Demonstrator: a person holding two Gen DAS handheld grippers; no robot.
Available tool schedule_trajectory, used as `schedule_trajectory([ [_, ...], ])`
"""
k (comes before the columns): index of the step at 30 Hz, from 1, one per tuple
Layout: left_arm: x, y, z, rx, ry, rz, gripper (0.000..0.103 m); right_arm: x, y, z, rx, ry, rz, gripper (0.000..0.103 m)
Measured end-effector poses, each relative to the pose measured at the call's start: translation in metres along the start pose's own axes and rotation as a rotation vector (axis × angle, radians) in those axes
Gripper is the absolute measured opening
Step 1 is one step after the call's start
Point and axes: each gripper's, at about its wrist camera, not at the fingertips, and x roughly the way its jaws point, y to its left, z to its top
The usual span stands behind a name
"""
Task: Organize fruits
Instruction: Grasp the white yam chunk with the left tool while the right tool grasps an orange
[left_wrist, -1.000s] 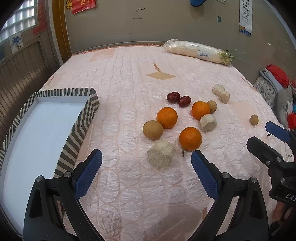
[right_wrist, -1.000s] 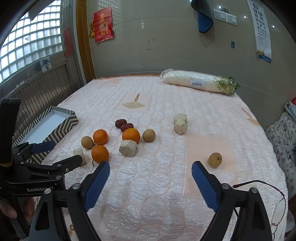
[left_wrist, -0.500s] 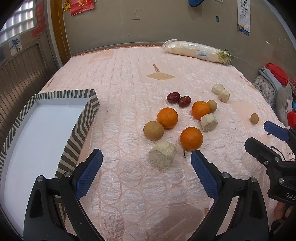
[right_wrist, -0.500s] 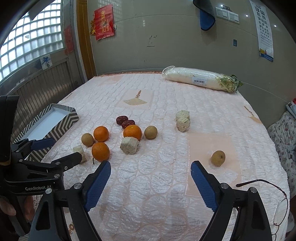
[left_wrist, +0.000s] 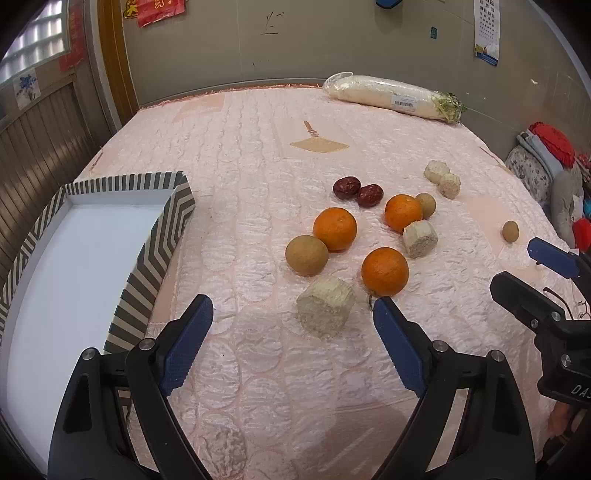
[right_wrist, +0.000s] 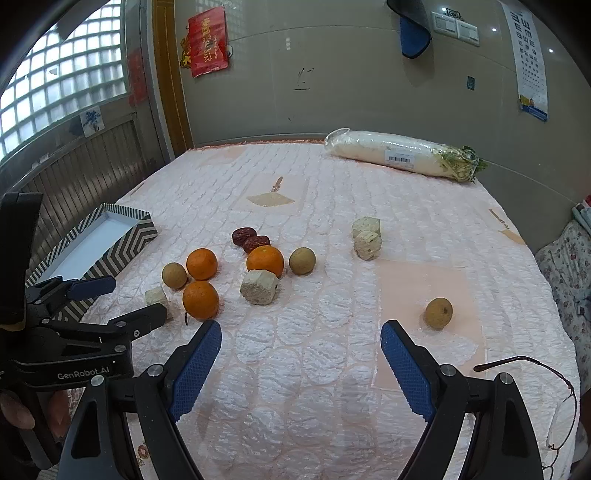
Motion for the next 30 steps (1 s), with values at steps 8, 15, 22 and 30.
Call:
schedule_trajectory([
  [8,0.004,-0.003,-0.002,0.022,0.014,-0.012,0.071,0.005,0.006,0.003,-0.007,0.007,0.009,0.087],
  [15,0.001,-0.003,-0.003,0.022,0.023,-0.082,0.027,0.016,0.019,0.009,-0.034,0.026,0.042,0.087],
  [22,-0.012,0.008,-0.002,0.011,0.009,-0.065,0.025,0.046,0.04,0.018,-0.056,0.098,0.136,0.065],
  [30,-0.011,0.025,-0.002,-0.029,0.026,-0.081,0.025,0.074,0.061,0.018,-0.082,0.157,0.187,0.045],
])
